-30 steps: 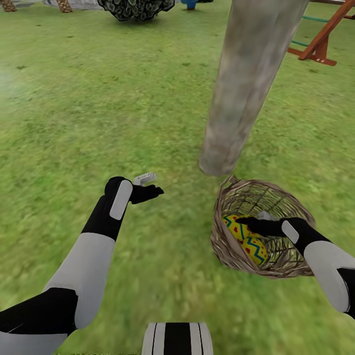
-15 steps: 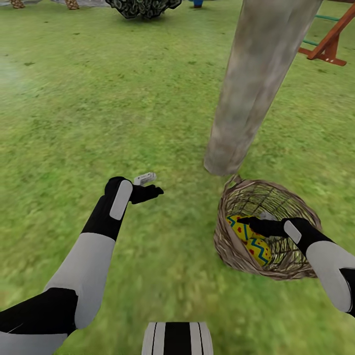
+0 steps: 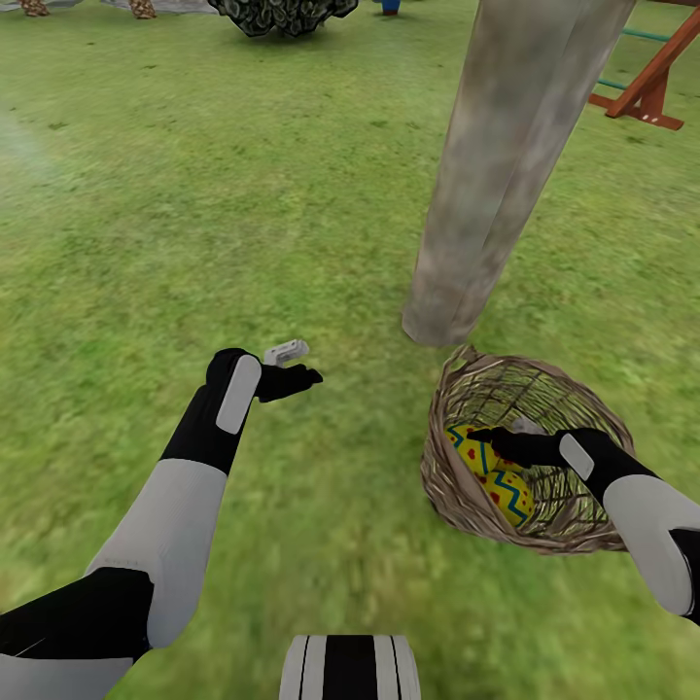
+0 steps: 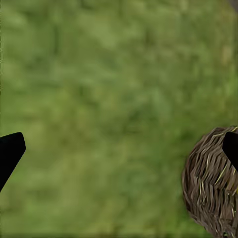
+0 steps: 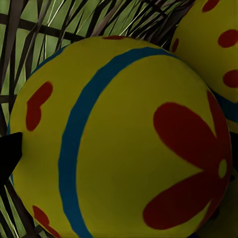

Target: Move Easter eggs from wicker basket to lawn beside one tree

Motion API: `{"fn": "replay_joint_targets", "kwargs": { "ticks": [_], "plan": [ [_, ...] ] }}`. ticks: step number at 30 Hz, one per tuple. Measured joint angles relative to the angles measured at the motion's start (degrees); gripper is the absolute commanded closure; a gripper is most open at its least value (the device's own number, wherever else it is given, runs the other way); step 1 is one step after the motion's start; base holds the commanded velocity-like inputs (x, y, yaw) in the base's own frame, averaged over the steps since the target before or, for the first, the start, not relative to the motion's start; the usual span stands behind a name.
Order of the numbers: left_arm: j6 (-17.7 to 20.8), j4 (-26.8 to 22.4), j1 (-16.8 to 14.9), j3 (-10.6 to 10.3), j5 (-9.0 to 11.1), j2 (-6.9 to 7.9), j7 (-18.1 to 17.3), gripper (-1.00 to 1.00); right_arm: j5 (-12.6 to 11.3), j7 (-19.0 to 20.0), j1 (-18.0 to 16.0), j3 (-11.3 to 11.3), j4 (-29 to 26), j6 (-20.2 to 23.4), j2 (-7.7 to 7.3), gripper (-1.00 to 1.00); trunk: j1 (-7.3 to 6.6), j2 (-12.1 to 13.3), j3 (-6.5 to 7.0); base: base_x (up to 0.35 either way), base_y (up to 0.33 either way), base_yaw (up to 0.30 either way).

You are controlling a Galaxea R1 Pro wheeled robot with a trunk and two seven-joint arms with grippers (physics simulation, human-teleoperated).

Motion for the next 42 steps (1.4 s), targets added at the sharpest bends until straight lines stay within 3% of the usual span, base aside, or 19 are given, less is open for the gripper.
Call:
{"fn": "replay_joint_targets", "kwargs": {
  "ticks": [18,20,26,42],
  "plan": [
    [0.00,0.11,0.01,0.00,0.08,-0.05,0.00,-1.00,-0.14,-0.03,0.00,0.03,0.03,0.03,-0.01,1.00,0.00,0.00,0.00,0.000,0.000,0.000],
    [-0.01,0.17,0.01,0.00,0.09,-0.06,0.00,-1.00,0.51,-0.08,0.02,0.31,0.49,-0.16,0.61,1.00,-0.04,0.03,0.43,0.000,0.000,0.000],
    [-0.02,0.35,-0.01,0.00,0.09,-0.06,0.01,-1.00,1.11,-0.13,0.05,0.82,0.51,-0.06,0.56,1.00,-0.19,0.11,1.76,0.000,0.000,0.000],
    [-0.01,0.45,0.01,0.00,0.00,0.00,0.08,-1.00,1.14,-0.13,0.06,0.84,0.47,-0.06,0.56,1.00,-0.18,0.12,1.76,0.000,0.000,0.000]
  ]
}}
